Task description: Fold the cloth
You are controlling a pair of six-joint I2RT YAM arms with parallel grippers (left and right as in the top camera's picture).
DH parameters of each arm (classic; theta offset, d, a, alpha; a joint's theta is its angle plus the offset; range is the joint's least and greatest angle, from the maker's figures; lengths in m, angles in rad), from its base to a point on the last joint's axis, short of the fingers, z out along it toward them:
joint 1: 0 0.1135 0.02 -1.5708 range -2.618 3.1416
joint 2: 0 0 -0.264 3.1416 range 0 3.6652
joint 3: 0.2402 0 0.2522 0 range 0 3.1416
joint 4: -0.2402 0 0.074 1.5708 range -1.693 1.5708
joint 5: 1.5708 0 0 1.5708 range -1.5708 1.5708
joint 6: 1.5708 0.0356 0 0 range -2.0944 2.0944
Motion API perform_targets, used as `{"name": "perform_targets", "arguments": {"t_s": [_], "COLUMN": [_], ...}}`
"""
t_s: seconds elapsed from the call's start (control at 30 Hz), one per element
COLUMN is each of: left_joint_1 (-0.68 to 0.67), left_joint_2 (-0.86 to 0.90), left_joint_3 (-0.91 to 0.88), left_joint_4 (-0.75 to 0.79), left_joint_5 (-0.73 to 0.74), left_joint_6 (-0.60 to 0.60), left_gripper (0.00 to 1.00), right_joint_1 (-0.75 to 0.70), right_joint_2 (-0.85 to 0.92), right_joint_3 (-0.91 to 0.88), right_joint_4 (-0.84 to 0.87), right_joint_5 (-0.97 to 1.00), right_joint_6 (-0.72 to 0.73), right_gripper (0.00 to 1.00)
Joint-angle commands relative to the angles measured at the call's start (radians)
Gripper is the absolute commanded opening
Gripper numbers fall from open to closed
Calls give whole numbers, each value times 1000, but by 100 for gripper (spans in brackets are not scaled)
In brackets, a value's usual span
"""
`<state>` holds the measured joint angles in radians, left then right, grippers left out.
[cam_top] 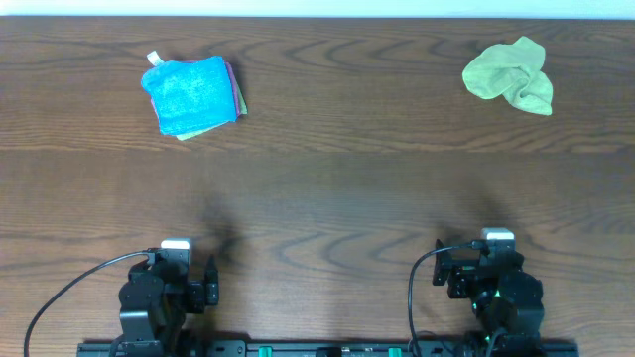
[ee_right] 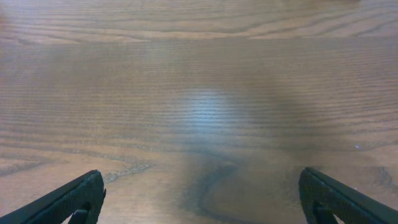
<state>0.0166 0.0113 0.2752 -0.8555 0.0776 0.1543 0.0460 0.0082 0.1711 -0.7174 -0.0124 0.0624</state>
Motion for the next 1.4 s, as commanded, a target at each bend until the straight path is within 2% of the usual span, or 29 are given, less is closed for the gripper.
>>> {"name": "perform_targets", "arguments": {"t_s": [0.0,1.13,1.23,1.37], "left_joint_1": [-4,-4,-4,-4], "left_joint_2": [-8,-8,-8,-8], "left_joint_3": [-44,-44,-44,-44], "left_joint_4": [-34,-34,-34,-34], "left_joint_5": [-10,-10,-10,-10], "left_joint_6": [3,3,3,3], "left_gripper": [95,95,95,95], "right_joint_1": [-6,-6,-6,-7], "right_joint_2": [-3,1,34,180], "right_joint_3": [-12,-6,27,160], "right_joint_4": [-4,-3,-3,-6], "right_joint_5": [-14,-14,-14,-2], "right_joint_6": [-15,-10,5,12], "right_gripper": [99,99,99,99]}}
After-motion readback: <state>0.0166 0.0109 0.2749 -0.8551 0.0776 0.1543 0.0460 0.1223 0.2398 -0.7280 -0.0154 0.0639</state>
